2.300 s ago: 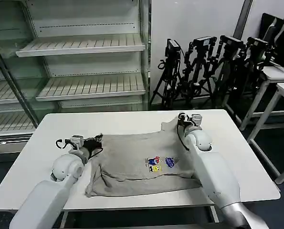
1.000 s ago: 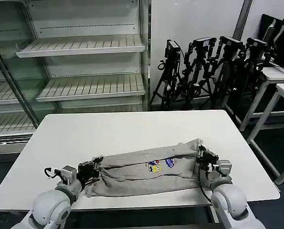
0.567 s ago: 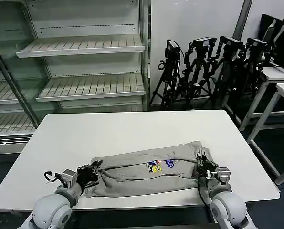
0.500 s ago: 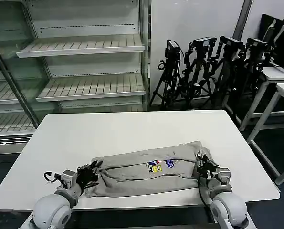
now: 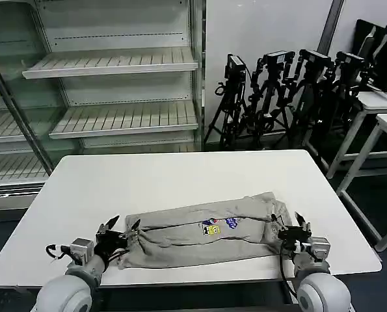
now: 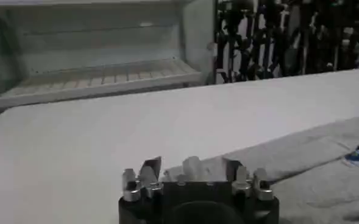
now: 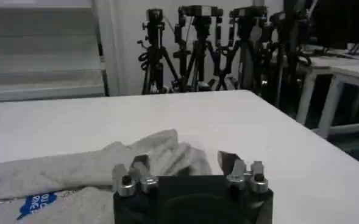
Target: Fold and organize the clothes.
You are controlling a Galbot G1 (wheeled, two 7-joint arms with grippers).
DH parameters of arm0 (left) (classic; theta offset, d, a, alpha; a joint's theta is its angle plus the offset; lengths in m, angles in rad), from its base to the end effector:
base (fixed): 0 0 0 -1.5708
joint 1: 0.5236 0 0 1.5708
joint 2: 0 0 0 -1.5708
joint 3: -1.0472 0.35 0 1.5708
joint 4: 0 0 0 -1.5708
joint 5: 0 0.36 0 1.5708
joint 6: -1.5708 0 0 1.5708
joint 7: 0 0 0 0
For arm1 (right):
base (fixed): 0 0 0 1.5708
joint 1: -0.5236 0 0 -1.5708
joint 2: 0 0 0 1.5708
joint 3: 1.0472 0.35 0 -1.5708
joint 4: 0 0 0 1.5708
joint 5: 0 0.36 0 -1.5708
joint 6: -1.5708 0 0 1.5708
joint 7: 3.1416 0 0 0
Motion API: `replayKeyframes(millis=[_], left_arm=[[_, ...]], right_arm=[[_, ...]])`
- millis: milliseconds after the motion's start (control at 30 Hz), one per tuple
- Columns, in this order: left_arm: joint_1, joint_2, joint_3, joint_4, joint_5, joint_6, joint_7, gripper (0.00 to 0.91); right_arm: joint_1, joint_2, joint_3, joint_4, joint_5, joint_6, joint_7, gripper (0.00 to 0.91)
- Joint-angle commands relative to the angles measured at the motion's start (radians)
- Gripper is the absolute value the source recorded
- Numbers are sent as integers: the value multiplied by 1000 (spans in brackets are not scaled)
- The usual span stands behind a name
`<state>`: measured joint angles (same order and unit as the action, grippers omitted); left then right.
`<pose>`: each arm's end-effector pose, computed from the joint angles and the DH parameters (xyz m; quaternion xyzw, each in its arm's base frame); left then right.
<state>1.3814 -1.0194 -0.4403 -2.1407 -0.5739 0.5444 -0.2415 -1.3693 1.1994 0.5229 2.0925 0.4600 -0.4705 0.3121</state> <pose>0.2375 0.0601 -0.2369 -0.0680 -0.9749 -0.0225 0.2108 0.2457 -0.0617 -0.2497 -0.0465 -0.9862 -0.0105 0.1586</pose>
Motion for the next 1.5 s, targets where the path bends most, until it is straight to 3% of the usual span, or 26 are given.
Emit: replayKeyframes(millis=[33, 200, 600, 667, 733, 1500], left_arm=[[97, -133, -42, -29, -4, -74, -83, 907], [94, -198, 2, 5, 19, -109, -89, 907], [21, -241, 64, 72, 2, -127, -76, 907], [17, -239, 64, 92, 21, -144, -63, 433], [19, -235, 65, 97, 22, -154, -60, 30], [-4, -236, 59, 112, -43, -174, -35, 10]], right_arm=[[-94, 5, 52, 38, -2, 15, 3, 907], [-108, 24, 56, 40, -10, 20, 7, 907], [-147, 54, 71, 61, -20, 27, 9, 907], [-155, 60, 74, 66, -22, 27, 9, 907], [-161, 61, 75, 68, -24, 28, 8, 907], [-203, 81, 87, 100, -25, 28, 17, 907]])
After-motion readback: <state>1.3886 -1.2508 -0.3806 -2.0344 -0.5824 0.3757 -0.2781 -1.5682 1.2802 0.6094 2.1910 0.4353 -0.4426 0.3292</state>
